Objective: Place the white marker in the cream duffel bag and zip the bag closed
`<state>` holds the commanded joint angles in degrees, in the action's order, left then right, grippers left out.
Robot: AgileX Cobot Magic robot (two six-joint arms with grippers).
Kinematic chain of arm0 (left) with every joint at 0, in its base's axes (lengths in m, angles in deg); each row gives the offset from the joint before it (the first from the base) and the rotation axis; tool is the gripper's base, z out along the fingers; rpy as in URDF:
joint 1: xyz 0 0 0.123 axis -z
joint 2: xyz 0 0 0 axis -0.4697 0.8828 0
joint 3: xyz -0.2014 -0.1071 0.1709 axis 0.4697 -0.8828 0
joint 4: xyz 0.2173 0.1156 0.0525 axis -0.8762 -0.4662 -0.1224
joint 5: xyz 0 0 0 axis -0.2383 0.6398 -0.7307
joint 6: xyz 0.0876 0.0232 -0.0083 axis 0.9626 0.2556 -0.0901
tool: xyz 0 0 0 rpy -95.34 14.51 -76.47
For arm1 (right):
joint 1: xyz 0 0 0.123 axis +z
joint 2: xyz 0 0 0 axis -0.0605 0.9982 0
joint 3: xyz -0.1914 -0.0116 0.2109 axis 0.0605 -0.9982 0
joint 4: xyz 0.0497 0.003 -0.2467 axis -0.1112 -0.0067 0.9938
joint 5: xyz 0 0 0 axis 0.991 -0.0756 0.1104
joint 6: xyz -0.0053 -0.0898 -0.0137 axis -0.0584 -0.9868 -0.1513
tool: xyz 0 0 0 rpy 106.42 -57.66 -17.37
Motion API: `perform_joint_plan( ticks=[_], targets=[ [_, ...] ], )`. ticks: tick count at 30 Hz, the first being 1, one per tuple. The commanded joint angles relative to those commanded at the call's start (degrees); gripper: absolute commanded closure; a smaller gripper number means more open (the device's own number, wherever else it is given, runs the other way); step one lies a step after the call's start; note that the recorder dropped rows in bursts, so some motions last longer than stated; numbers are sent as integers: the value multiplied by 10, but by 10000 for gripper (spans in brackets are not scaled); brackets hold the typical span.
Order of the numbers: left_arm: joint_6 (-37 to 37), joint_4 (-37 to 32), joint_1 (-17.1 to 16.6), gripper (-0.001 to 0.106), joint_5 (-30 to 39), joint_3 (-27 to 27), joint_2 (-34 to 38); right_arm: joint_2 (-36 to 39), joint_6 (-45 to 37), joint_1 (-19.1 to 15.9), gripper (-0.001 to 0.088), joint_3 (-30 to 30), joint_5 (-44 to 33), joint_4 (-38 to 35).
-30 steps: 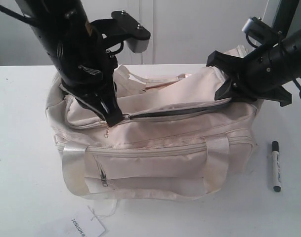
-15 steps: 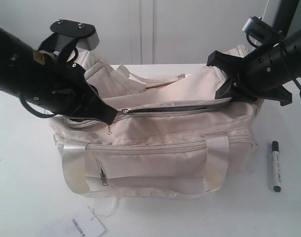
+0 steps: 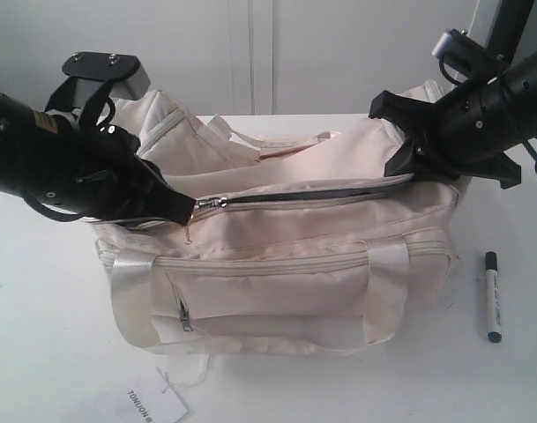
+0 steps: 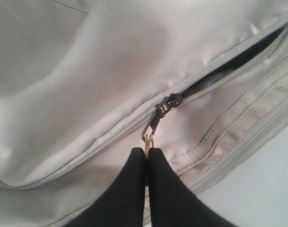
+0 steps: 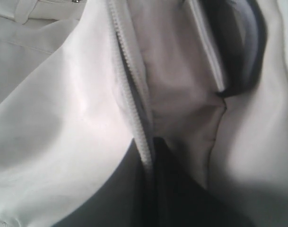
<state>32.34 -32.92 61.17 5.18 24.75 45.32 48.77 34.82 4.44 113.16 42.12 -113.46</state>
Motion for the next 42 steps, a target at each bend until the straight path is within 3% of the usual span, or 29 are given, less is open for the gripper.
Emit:
perform_joint_plan(
  ticks=[42],
  targets=[
    [2,-331,0,1053,130,0,-15,0,0,0,868,0,8,1]
  ],
)
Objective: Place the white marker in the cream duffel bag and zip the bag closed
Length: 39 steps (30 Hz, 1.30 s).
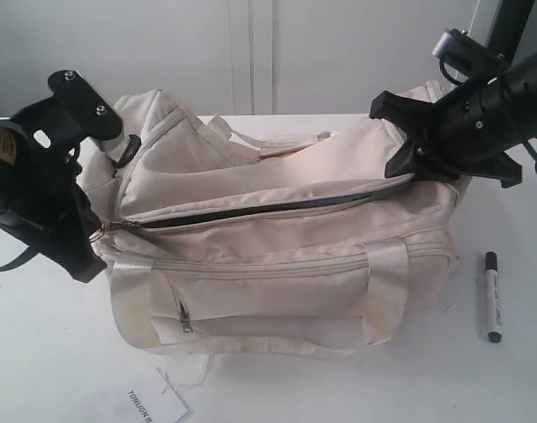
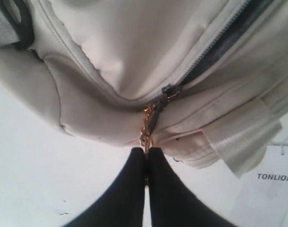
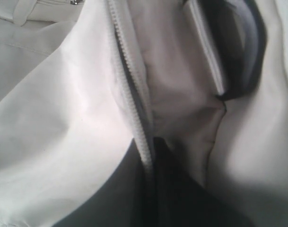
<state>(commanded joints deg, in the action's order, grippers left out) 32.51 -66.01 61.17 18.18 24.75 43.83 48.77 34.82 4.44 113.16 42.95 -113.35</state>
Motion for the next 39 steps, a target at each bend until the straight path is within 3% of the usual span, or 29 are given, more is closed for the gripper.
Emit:
perform_joint_plan(
  ticks=[16,30,32,39],
  targets=[
    [0,-110,0,1053,-8,0,-2,0,0,0,868,0,0,28],
    [-50,-95,0,1053,-20,0,-2,0,0,0,866,0,0,27],
    [-51,-88,0,1053,-24,0,-2,0,1,0,829,0,0,26],
    [-63,-37,0,1053,-63,0,-2,0,1,0,508,0,2,26]
  ],
)
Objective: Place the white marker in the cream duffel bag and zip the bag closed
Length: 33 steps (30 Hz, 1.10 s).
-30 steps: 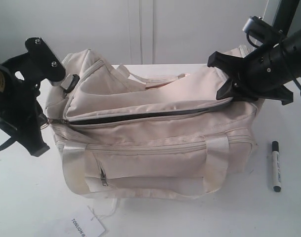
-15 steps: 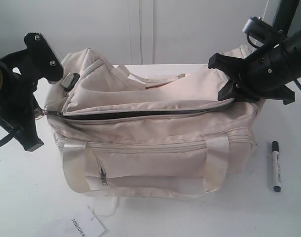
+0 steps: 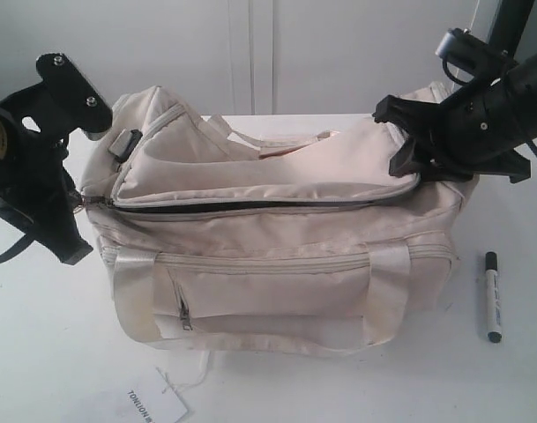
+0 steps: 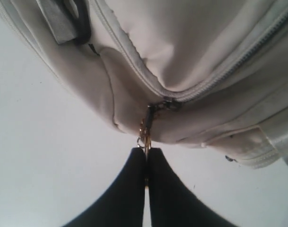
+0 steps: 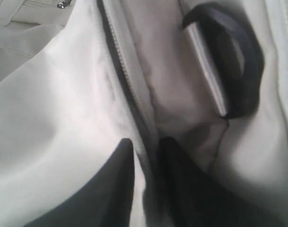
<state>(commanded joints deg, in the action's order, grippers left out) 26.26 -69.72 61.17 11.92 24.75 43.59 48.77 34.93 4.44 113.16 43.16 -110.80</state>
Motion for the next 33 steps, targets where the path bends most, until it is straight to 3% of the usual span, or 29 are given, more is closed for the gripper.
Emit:
perform_joint_plan(
  ticks=[3,12,17,27,33],
  targets=[
    [0,17,0,1053,-8,0,0,-3,0,0,457,0,-1,0],
    [0,27,0,1053,-8,0,0,-64,-10,0,458,22,-4,45],
    [0,43,0,1053,-13,0,0,-89,-117,0,458,25,-8,47],
    [0,95,0,1053,-27,12,-9,-87,-339,1,482,21,-39,-67],
    [0,99,0,1053,-30,30,-27,-87,-402,1,482,21,-54,-76]
  ],
)
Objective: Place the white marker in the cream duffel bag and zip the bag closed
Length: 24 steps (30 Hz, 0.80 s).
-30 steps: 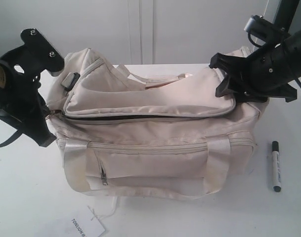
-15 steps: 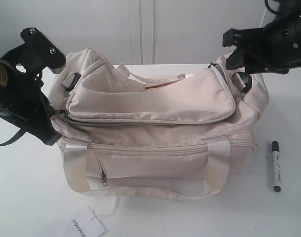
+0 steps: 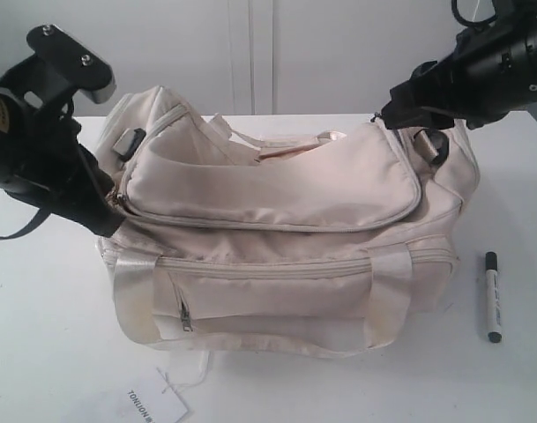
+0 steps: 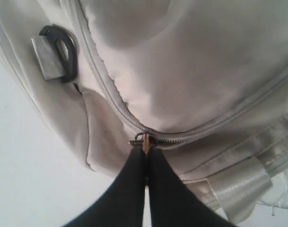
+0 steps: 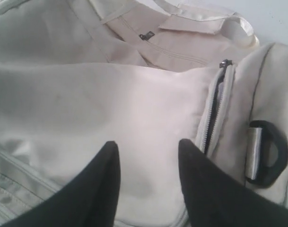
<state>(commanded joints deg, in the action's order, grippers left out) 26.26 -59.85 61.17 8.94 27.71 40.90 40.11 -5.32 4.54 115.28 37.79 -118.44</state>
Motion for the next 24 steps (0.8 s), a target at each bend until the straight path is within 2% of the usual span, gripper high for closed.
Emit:
perform_joint_plan(
  ticks=[8,14,24],
  targets=[
    [-6,2,0,1053,-32,0,-15,0,-99,5,481,0,-21,-33],
    [-29,2,0,1053,-39,0,-16,13,-204,39,457,0,-21,-33],
    [-62,20,0,1053,-79,0,-33,63,-314,102,401,0,-14,-33]
  ],
)
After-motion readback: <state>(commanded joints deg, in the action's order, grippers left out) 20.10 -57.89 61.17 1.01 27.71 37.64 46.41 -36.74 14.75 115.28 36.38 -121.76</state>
